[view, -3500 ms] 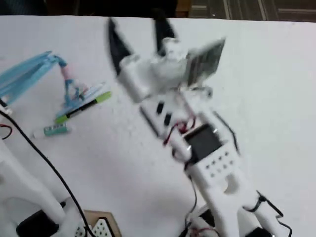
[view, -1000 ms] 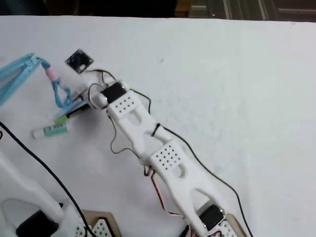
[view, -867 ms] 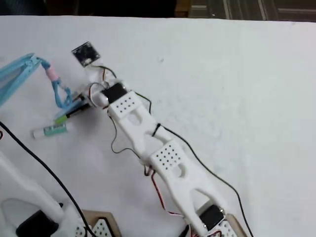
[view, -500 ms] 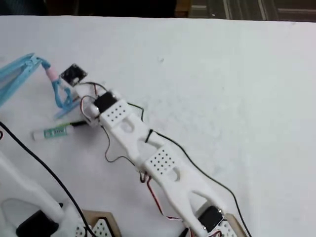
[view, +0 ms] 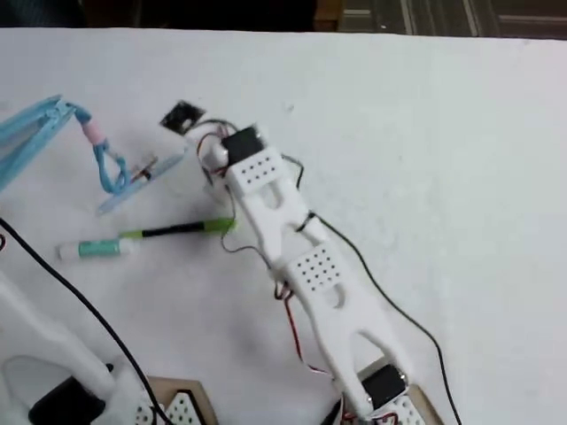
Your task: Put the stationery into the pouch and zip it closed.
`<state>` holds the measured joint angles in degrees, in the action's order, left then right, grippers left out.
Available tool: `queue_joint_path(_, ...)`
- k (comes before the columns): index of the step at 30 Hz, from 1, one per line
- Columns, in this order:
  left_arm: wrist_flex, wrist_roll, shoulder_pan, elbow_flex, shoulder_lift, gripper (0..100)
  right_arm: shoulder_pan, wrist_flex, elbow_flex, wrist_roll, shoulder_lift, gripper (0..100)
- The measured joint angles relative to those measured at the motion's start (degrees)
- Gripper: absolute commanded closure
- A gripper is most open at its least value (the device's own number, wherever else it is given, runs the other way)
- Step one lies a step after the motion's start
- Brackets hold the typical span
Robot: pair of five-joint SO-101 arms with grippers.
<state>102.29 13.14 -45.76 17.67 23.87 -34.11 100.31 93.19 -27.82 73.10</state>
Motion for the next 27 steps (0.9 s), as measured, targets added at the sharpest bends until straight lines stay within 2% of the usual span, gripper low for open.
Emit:
queue_joint_path(4,0.0,0.0,0.0,0.0,0.0,98,0.79,0.0,0.0,-8.0,-4.04,83.2)
queue_joint_path(8,0.0,0.0,0.0,0.0,0.0,98,-0.35,0.0,-5.27,-9.93,-6.68,82.3)
queue_joint_path(12,0.0,0.0,0.0,0.0,0.0,98,-3.25,0.0,-18.81,-12.57,-12.75,78.2)
queue_joint_path(17,0.0,0.0,0.0,0.0,0.0,98,-8.26,-0.53,-40.0,-15.91,-23.12,77.9)
queue_joint_path(23,0.0,0.0,0.0,0.0,0.0,98,-8.88,-10.64,-50.11,-16.18,-24.0,78.4)
queue_joint_path(25,0.0,0.0,0.0,0.0,0.0,98,-9.67,-12.22,-50.11,-16.44,-21.89,81.7)
queue_joint_path(27,0.0,0.0,0.0,0.0,0.0,98,-10.02,-12.13,-49.05,-16.53,-20.48,89.6)
